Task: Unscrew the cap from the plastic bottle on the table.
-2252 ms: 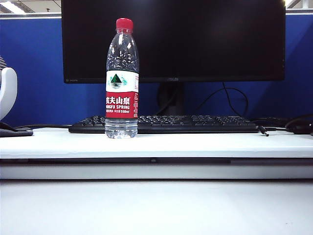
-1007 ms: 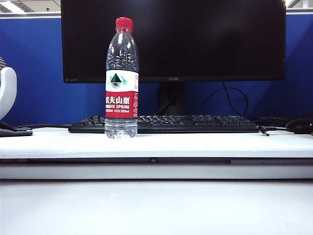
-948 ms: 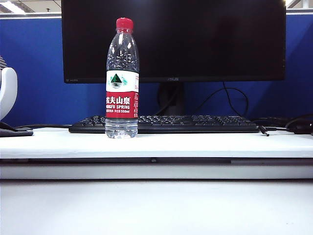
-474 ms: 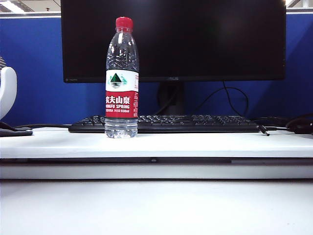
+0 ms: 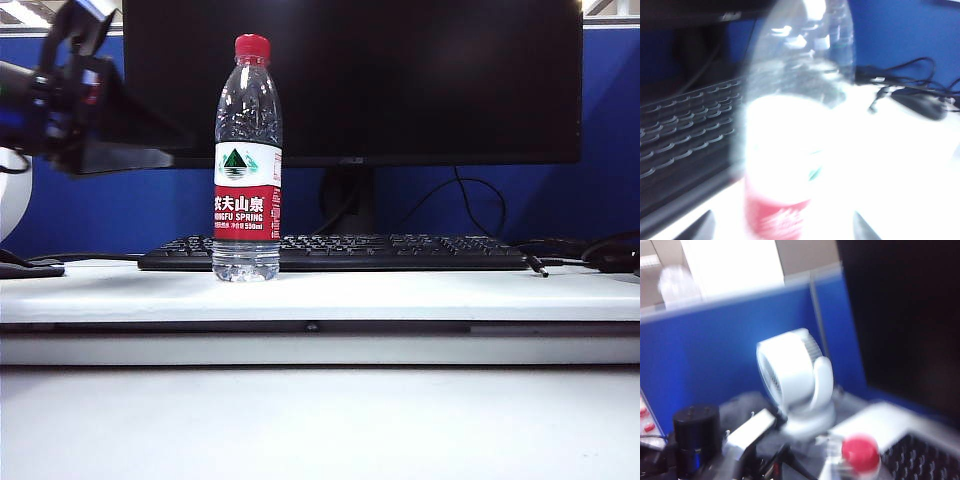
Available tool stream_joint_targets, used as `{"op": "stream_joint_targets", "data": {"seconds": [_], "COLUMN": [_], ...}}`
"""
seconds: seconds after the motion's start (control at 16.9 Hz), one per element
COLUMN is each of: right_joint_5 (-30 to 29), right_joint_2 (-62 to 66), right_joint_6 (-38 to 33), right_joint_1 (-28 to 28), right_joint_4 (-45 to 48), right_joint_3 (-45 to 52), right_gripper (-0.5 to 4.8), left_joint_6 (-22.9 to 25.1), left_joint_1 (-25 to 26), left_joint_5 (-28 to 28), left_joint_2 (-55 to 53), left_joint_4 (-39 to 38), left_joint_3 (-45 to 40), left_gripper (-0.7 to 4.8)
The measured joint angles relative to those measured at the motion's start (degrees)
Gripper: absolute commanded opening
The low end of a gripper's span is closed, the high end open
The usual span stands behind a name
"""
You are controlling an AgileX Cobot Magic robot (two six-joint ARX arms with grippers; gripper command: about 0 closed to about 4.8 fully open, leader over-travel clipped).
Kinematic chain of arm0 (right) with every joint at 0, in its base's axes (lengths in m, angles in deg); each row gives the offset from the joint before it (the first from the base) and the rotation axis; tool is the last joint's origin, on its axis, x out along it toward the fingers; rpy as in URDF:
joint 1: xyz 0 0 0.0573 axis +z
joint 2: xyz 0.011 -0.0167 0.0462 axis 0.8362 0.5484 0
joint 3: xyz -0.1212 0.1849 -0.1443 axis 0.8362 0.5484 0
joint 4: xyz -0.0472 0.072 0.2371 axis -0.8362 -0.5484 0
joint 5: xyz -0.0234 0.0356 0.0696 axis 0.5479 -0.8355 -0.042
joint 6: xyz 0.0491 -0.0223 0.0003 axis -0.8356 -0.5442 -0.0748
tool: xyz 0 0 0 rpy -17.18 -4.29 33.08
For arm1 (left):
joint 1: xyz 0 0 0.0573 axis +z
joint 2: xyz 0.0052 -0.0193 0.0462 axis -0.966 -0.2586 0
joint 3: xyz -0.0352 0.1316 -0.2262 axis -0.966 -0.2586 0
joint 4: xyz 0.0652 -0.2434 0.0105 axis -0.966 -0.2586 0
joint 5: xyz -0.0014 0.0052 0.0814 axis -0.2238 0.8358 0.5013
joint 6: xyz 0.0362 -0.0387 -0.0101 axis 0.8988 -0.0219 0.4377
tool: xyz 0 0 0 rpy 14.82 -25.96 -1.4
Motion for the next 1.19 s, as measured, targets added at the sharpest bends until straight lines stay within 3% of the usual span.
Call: {"op": "stream_joint_targets", "data": {"seconds": [0.06, 0.18, 0.41, 0.83, 1.07, 1.19], "right_joint_5": [1.0, 3.7, 5.0, 5.2, 9.3, 11.3], "right_joint_2": [0.0, 0.5, 0.5, 0.5, 0.5, 0.6], "right_joint_6": [0.2, 0.5, 0.5, 1.2, 4.2, 5.8], "right_joint_1": [-0.1, -0.5, -0.5, -0.4, -0.4, -0.4], "right_joint_4": [-0.8, -1.6, -1.7, -1.8, -7.4, -8.6], "right_joint_3": [0.0, 0.0, 0.0, 0.0, 0.0, 0.0], "right_gripper": [2.34, 2.35, 2.34, 2.34, 2.35, 2.34], "left_joint_6": [0.0, 1.7, 2.7, 1.4, 1.4, 1.4], "left_joint_1": [-1.2, -4.9, -8.8, -11.6, -14.2, -14.4], "left_joint_5": [0.0, 6.1, 16.0, 16.2, 16.2, 16.2], "left_joint_2": [-0.4, -2.2, -6.5, -16.4, -18.2, -18.2], "left_joint_4": [0.8, 7.1, 11.5, 17.6, 19.4, 19.6], "left_joint_3": [0.0, 0.0, 1.6, 6.4, 7.8, 7.8], "left_gripper": [4.78, 4.79, 4.79, 4.79, 4.79, 4.2]}}
